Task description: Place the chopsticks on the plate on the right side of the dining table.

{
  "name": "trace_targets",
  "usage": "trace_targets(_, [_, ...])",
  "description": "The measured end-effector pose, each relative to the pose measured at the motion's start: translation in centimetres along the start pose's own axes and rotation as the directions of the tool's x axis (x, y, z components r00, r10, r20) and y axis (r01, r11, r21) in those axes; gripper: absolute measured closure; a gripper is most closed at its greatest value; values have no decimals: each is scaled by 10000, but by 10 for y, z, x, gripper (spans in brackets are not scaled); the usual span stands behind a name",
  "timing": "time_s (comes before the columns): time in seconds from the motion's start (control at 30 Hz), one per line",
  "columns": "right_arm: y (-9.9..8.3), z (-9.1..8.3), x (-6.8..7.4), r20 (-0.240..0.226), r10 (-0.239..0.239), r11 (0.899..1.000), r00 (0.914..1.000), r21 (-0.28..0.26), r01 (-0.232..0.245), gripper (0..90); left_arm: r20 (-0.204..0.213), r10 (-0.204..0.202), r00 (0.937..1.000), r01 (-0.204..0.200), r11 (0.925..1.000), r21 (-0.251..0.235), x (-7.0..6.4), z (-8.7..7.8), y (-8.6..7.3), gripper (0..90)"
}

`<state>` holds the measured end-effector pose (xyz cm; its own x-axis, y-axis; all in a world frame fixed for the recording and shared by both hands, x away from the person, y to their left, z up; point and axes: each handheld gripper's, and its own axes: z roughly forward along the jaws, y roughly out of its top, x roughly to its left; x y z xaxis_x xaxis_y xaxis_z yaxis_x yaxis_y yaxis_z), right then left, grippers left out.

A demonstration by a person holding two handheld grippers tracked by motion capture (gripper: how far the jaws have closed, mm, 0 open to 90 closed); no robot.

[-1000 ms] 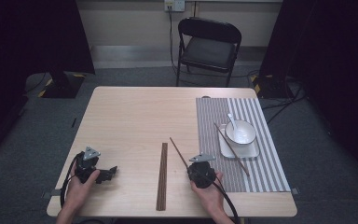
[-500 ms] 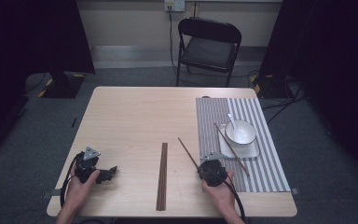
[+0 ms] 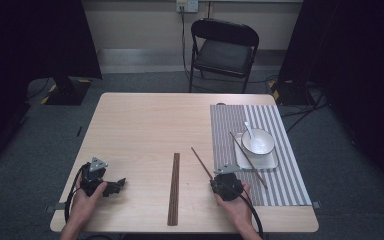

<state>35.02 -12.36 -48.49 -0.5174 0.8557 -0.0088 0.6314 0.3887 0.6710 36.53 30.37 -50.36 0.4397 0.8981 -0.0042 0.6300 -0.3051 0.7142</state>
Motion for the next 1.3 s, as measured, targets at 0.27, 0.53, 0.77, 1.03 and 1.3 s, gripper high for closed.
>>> trace_targets(0.27, [6,8,0,102,-75,9998,9999,-174,77,799,2,2,10000,-2,10000,0,0,0,0,0])
trace_targets(0.53, [7,9,0,68,24,9999,10000,-149,-23,851,-2,2,10000,-2,10000,0,0,0,0,0])
trace_targets(0.77, [9,1,-7,23,196,9995,9998,-230,-195,852,1,-16,10000,16,10000,-13,0,0,0,0])
trace_targets(1.03, [10,-10,-25,206,570,9973,9982,-477,-560,852,8,-18,10000,18,10000,-3,0,0,0,0])
trace_targets(1.3, [10,-20,-48,519,1107,9913,9925,-777,-1065,853,0,1,10000,-1,10000,-1,0,0,0,0])
